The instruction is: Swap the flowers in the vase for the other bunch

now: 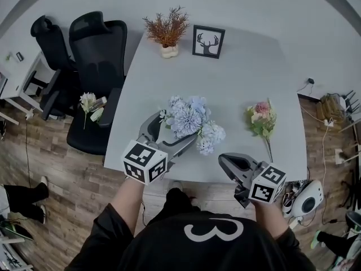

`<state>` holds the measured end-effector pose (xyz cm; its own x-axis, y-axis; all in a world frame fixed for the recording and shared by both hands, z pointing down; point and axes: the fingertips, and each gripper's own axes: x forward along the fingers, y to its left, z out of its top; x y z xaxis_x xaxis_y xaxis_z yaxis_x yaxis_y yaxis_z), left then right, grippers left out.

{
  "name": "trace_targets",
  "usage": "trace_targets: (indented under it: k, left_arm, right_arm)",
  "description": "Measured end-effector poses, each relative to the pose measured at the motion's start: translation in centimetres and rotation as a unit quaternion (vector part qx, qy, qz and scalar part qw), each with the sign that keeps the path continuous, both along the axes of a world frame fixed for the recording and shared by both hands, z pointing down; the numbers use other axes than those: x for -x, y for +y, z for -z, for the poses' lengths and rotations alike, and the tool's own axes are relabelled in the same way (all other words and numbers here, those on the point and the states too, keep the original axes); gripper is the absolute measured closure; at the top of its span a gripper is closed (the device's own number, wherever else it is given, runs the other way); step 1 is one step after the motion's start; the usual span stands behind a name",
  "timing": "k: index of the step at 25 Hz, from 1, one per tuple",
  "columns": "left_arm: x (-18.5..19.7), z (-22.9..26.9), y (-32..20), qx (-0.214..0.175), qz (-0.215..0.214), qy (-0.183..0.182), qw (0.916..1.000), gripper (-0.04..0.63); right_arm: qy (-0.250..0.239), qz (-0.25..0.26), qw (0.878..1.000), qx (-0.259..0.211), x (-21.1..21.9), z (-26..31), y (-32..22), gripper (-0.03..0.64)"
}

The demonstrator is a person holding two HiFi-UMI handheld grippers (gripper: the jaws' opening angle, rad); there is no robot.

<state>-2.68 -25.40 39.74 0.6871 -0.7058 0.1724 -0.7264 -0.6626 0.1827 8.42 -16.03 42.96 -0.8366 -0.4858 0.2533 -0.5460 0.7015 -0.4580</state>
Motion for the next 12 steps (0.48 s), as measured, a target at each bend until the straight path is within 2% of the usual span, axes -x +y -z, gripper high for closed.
trace_targets:
  k: [1, 2, 4, 5, 9, 12]
  left_arm:
    - [0.0, 0.1, -0.2, -0.004, 0.003, -0.003, 1.0, 0.107]
    - [0.2, 0.2, -0.4, -0.009, 0.012, -0.006, 0.9999, 0.189]
    - [1.0, 0.5, -0.9, -0.024, 0.037, -0.009, 0.999, 0.48]
    - [1.2, 0.6, -1.1, -0.027, 0.044, -0.008, 0.9986, 0.538]
    - [1.1, 0.6, -1.2, -0.029, 0.038, -0.006, 0.9989, 0.581]
    - [0.9, 0.9, -1.1, -0.026, 0.029, 0.003, 0.9992, 0.584]
  right_arm:
    - [0.0, -0.002, 1.0, 0.0, -0.1, 0.0, -0.2, 0.609]
    - [-0.001, -0.003, 1.0, 0.0, -0.2, 0.0, -0.4, 0.609]
    - [0.0, -0.006, 1.0, -0.001, -0.3, 0.1, -0.6, 0.609]
    - [0.001, -0.007, 1.0, -0.001, -0.4, 0.2, -0.7, 0.609]
    - [0.001, -0.01, 1.0, -0.003, -0.6, 0.3, -1.0, 0.609]
    - [0.001, -0.011, 1.0, -0.003, -0.8, 0.3, -1.1, 0.609]
